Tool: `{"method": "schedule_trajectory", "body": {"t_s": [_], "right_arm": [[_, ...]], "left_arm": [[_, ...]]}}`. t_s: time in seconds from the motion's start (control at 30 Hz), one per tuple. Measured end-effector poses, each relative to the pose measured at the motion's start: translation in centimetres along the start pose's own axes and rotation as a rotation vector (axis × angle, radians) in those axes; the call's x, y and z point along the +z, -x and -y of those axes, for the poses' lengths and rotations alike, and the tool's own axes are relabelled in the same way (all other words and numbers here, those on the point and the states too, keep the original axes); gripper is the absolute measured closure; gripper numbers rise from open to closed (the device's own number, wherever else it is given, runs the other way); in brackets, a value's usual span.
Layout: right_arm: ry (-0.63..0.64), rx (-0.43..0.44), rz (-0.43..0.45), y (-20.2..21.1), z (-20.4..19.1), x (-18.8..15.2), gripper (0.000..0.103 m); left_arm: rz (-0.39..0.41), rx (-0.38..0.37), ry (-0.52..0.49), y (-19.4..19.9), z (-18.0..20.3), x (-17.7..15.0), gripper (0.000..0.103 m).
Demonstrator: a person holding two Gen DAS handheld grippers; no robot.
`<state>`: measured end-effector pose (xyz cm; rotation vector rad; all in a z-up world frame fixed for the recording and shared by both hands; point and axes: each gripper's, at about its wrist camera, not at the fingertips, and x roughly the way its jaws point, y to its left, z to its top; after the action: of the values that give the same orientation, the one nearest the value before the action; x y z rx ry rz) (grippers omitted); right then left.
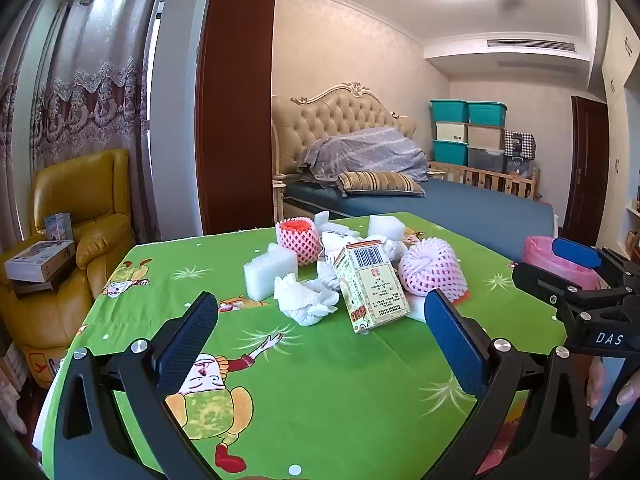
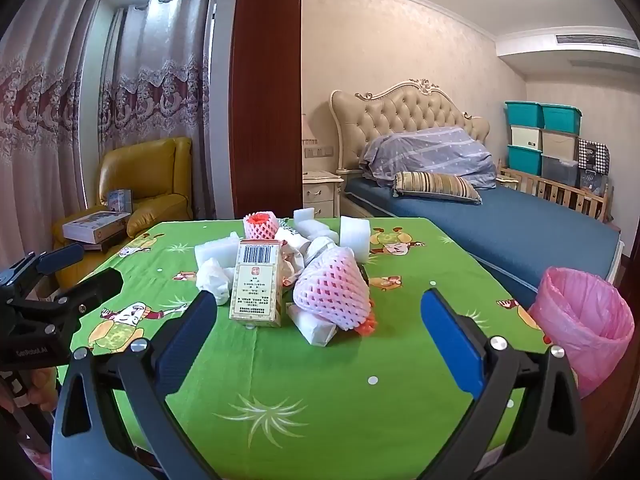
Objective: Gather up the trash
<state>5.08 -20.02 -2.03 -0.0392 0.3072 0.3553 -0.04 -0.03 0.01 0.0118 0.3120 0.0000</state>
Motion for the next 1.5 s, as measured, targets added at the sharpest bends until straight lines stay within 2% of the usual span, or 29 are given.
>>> {"method": "schedule_trajectory", "body": {"t_s": [1.5], "right_arm": [[-0.028, 0.009, -0.003, -0.25, 0.22, -0.32, 0.004]], "left_arm": [[-0.002, 0.006, 0.003, 0.43, -0.21, -0.26, 0.006]]}}
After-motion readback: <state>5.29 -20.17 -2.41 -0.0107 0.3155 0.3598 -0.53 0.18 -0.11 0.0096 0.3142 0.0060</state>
